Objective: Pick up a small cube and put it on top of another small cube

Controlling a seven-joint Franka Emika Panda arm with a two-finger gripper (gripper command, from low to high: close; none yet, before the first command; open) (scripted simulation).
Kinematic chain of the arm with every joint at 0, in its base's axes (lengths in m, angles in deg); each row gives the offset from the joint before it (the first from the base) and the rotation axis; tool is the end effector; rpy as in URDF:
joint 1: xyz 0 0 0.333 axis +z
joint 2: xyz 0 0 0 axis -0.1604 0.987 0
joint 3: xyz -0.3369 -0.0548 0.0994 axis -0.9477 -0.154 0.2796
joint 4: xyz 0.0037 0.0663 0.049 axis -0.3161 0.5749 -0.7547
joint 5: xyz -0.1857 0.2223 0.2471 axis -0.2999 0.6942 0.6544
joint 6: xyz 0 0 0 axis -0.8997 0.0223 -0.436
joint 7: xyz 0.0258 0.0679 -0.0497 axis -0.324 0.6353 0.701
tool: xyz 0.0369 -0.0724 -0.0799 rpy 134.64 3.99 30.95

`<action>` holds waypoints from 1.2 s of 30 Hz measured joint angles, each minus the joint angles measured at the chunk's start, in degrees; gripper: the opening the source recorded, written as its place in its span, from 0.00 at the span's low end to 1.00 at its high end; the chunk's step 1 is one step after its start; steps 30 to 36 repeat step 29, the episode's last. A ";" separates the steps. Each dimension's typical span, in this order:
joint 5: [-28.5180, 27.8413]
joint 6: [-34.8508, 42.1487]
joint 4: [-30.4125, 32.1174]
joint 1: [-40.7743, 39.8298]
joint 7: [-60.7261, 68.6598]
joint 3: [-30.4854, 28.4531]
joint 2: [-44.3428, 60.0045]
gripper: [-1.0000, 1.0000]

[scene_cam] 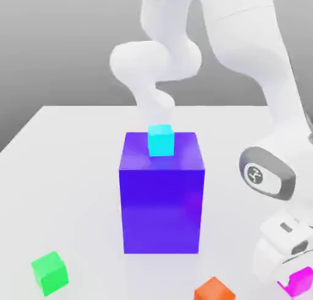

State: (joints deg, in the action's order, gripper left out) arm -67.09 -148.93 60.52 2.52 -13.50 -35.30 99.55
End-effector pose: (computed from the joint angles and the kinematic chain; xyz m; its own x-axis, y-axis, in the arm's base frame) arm 0.4769 0.2658 0.2081 0.9440 -0.3298 -0.0002 -0.3298 -0.9440 -0.0019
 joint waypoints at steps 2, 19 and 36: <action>1.87 2.27 0.93 -1.80 1.43 0.51 -3.13 0.00; 14.61 5.69 7.68 -29.27 11.95 -17.79 -14.59 0.00; 18.33 -2.55 8.10 -33.22 14.78 -19.62 -7.24 1.00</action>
